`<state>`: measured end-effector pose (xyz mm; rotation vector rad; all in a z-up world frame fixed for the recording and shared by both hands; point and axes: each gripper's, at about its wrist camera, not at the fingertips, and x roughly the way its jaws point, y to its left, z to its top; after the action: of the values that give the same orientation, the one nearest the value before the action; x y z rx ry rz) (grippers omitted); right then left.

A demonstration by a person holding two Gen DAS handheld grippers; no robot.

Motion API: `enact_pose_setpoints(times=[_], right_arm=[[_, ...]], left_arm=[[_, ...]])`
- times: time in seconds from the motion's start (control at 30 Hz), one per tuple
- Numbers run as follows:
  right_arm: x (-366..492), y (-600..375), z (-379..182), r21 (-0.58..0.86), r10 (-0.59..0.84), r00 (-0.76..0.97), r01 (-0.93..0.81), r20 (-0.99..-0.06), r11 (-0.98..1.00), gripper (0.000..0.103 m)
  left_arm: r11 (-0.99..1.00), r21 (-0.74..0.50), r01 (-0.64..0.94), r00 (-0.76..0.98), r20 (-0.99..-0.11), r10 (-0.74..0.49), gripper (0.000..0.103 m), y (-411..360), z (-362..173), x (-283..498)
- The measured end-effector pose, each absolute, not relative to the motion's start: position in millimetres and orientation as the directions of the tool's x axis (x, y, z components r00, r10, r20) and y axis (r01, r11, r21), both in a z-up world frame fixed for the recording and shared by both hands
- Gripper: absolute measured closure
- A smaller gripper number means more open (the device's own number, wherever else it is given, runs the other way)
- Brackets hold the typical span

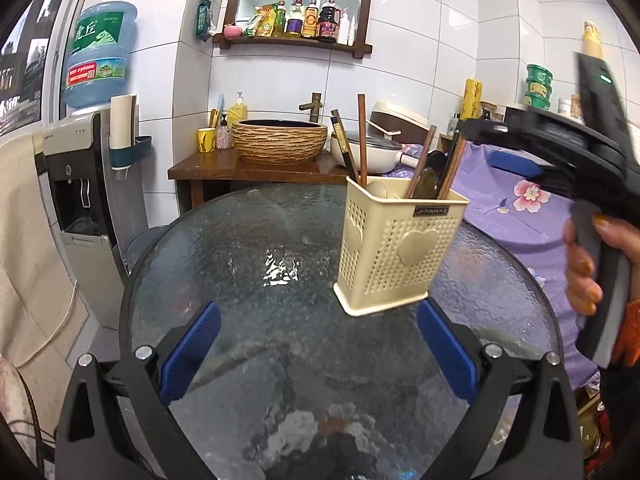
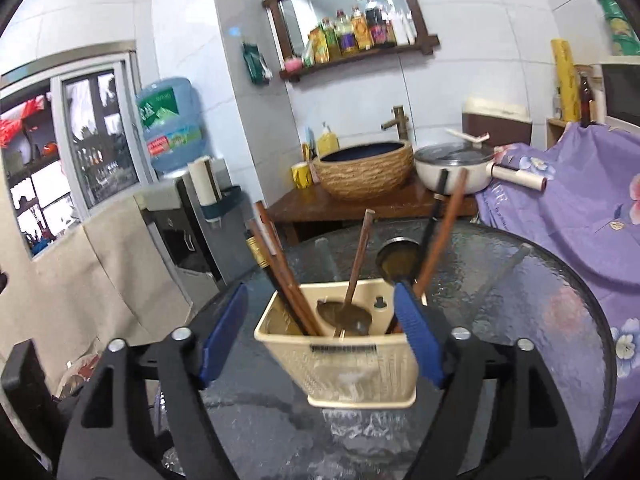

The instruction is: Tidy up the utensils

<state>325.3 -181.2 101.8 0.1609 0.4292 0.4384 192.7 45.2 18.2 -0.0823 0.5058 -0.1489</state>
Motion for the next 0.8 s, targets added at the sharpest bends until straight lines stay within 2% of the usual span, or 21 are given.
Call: enact_pose_setpoints(times=[0.2, 0.3, 0.4, 0.53, 0.63, 0.8], right_arm=[[239, -200, 89, 0.18, 0.363, 0.884, -0.321, -0.295, 0.93, 0.008], [184, -209, 75, 0.169, 0.305, 0.923, -0.27, -0.234, 0.948, 0.005], [145, -212, 58, 0.161, 0.29, 0.93, -0.258, -0.226, 0.953, 0.005], [92, -212, 38, 0.132, 0.243, 0.942, -0.217, -0.232, 0.967, 0.005], [58, -216, 32, 0.117, 0.206, 0.952, -0.183, -0.228, 0.976, 0.005], [21, -220, 35, 0.089, 0.166, 0.965, -0.151, -0.204, 0.985, 0.005]], left_arm=[[0.984, -0.131, 0.119, 0.902, -0.4, -0.162, 0.006, 51, 15, 152], [0.984, -0.145, 0.102, 0.923, -0.354, -0.148, 0.006, 55, 15, 126], [0.986, -0.141, 0.093, 0.941, -0.309, -0.134, 0.006, 56, 20, 101], [0.991, -0.067, 0.114, 0.958, -0.256, -0.127, 0.006, 49, 28, 67], [0.99, -0.002, 0.139, 0.96, -0.245, -0.135, 0.006, 39, 34, 47], [0.984, 0.002, 0.175, 0.954, -0.247, -0.169, 0.006, 26, 37, 24]])
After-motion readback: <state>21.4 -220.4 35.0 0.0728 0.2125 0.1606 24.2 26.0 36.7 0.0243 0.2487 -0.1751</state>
